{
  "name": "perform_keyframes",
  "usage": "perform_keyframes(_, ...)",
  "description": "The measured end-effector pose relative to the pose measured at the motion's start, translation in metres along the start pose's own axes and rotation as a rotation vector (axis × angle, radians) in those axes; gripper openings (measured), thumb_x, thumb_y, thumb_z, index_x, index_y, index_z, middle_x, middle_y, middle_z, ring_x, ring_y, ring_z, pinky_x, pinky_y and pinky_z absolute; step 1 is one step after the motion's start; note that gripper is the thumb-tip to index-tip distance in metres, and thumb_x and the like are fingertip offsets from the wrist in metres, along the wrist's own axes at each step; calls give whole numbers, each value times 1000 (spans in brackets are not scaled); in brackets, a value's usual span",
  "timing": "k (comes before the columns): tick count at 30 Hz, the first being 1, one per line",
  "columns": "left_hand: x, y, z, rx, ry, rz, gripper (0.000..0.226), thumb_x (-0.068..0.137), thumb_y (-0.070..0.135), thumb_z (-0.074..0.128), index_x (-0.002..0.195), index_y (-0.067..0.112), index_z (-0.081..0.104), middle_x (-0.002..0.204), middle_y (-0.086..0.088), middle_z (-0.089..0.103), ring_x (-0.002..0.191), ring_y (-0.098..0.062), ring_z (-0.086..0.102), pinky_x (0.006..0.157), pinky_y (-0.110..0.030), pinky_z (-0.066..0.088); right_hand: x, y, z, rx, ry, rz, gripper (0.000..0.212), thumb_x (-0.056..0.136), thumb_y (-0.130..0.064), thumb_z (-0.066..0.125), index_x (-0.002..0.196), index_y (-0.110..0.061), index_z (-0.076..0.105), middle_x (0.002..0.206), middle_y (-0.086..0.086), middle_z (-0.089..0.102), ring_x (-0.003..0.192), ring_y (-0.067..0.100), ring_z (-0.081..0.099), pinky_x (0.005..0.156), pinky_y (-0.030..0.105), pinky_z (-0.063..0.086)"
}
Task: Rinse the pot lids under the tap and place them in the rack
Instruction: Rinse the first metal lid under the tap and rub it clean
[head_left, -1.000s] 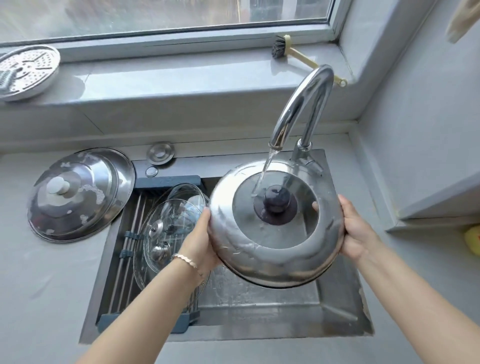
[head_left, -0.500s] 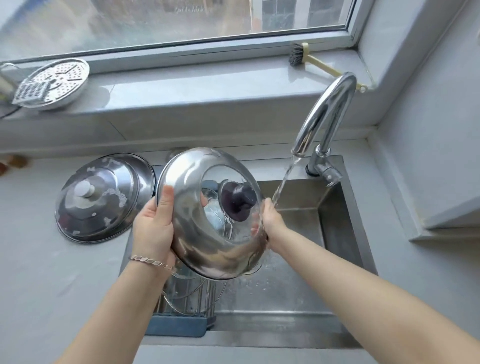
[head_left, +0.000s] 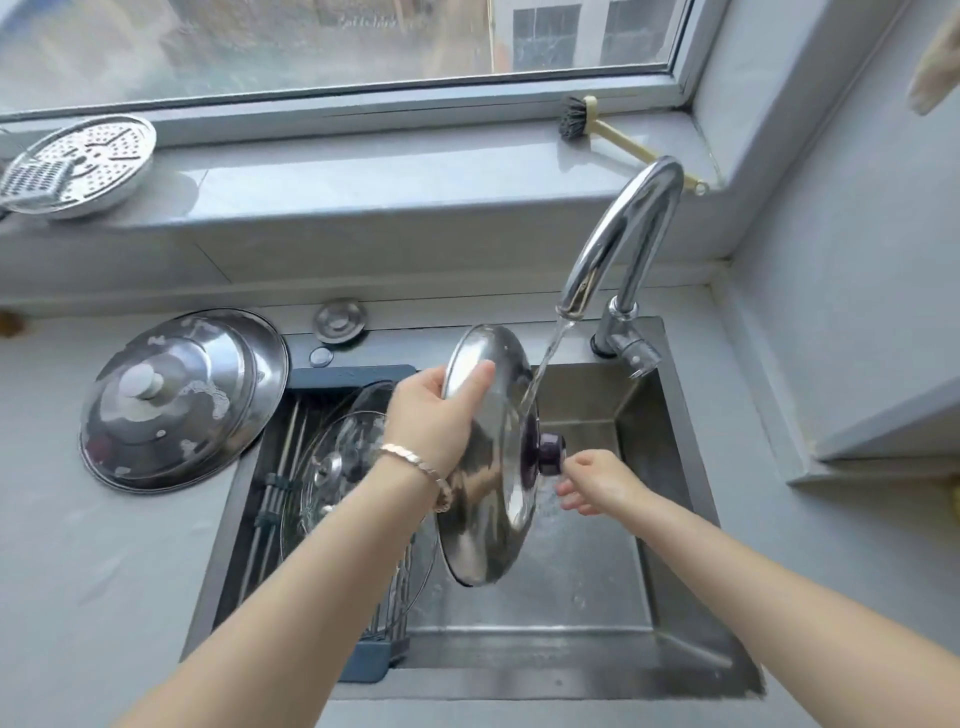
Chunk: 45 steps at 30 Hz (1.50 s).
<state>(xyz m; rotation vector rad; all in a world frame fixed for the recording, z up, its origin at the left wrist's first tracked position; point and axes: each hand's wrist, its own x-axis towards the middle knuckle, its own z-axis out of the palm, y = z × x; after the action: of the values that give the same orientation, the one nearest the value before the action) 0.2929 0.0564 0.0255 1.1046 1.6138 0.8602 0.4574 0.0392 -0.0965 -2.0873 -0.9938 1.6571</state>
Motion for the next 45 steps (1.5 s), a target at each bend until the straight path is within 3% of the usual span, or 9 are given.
perform_keyframes(7,15,-3,53,207,-189,14,32,83,37,60,72,7,55,61,-10,44,56,-19,42,57,-30,36,8,-1,-52,111,258,-199,56,90,-16,49,140,-1,30,140,13,41,126,23,45,107,34,34)
perform_keyframes(13,5,-5,46,176,-164,33,36,84,31,60,60,12,41,51,0,33,43,-13,28,50,-25,29,33,-21,-59,381,322,-269,16,83,3,41,76,-11,42,70,1,36,73,18,33,76,32,32)
perform_keyframes(18,-2,-9,23,124,-131,56,33,83,30,62,65,10,43,59,-8,31,51,-16,28,53,-26,27,34,-41,-48,483,239,-235,37,82,7,40,73,-28,37,76,-15,31,71,0,34,86,26,37)
perform_keyframes(20,-5,-11,15,108,-132,43,30,83,29,63,68,11,46,58,-7,32,51,-16,30,52,-26,28,27,-42,-45,454,191,-249,39,83,9,40,98,-24,52,98,-14,42,96,2,44,100,30,32)
perform_keyframes(24,-15,-18,4,104,-112,6,26,83,28,64,72,10,49,53,-4,32,44,-14,29,43,-20,26,5,-34,-43,132,107,-273,68,91,-11,48,149,-11,13,155,7,19,142,22,21,114,44,26)
perform_keyframes(31,-37,-18,-19,6,-107,-5,29,82,29,65,76,1,59,56,-13,50,39,-15,43,39,-16,36,-74,-20,4,3,-296,-299,31,91,-26,56,121,-24,47,91,-2,62,77,20,66,72,34,58)
perform_keyframes(35,-52,-21,-27,-3,-137,50,42,87,30,57,80,-12,56,65,-18,53,56,-22,50,54,-27,42,-84,-10,8,-40,-103,-409,18,85,-15,61,101,-18,55,72,3,64,60,18,63,71,36,59)
perform_keyframes(39,-66,-31,-41,156,-146,50,36,97,34,31,74,12,48,65,-3,53,52,-8,56,49,-19,52,-85,-9,2,-178,93,-518,15,79,-21,65,92,-24,59,70,-4,64,63,16,61,77,38,56)
perform_keyframes(45,-86,-62,-71,256,-142,-131,20,97,34,35,106,22,48,98,1,59,86,-15,63,75,-44,57,-94,-17,-7,-296,184,-601,20,78,-31,67,95,-22,59,81,3,67,73,22,64,73,34,54)
